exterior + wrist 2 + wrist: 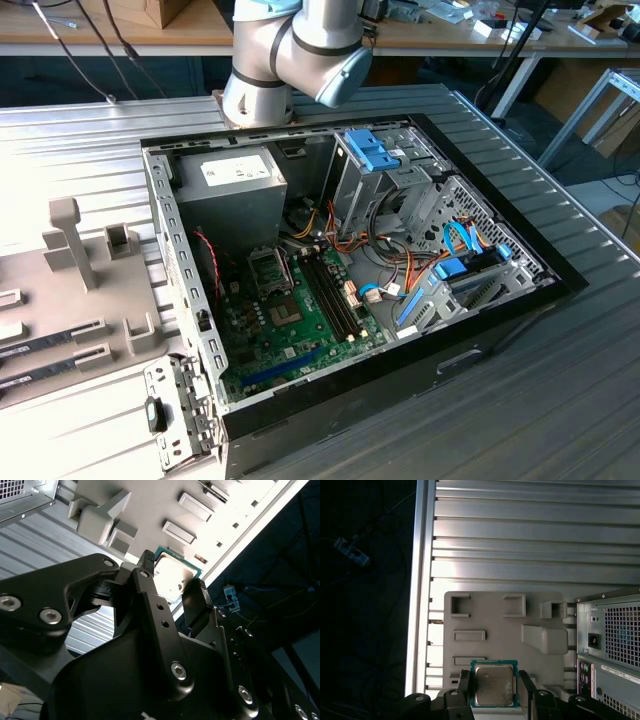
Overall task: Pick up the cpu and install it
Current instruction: 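Pick up the cpu and move it towards the insertion slot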
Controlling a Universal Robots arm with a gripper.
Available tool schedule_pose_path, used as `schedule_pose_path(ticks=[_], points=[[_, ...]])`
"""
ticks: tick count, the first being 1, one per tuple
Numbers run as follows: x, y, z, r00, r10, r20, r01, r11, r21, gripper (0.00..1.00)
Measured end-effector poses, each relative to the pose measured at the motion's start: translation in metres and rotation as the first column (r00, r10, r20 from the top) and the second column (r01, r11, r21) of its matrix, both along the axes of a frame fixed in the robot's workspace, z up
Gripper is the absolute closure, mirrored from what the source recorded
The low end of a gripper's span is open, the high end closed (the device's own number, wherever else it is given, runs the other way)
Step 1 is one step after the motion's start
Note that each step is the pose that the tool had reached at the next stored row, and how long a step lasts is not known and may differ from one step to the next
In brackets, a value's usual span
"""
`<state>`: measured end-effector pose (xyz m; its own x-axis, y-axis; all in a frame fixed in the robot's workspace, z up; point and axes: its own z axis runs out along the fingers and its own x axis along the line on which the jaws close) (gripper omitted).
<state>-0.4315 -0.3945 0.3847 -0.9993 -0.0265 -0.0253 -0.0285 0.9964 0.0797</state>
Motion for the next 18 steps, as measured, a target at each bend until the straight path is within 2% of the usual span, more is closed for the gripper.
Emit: schedule_pose_path(ticks=[18], points=[[0.0156, 0.0000, 0.0000, 1.0000, 0.000, -0.0001, 0.000, 1.0000, 0.0000, 0.53]])
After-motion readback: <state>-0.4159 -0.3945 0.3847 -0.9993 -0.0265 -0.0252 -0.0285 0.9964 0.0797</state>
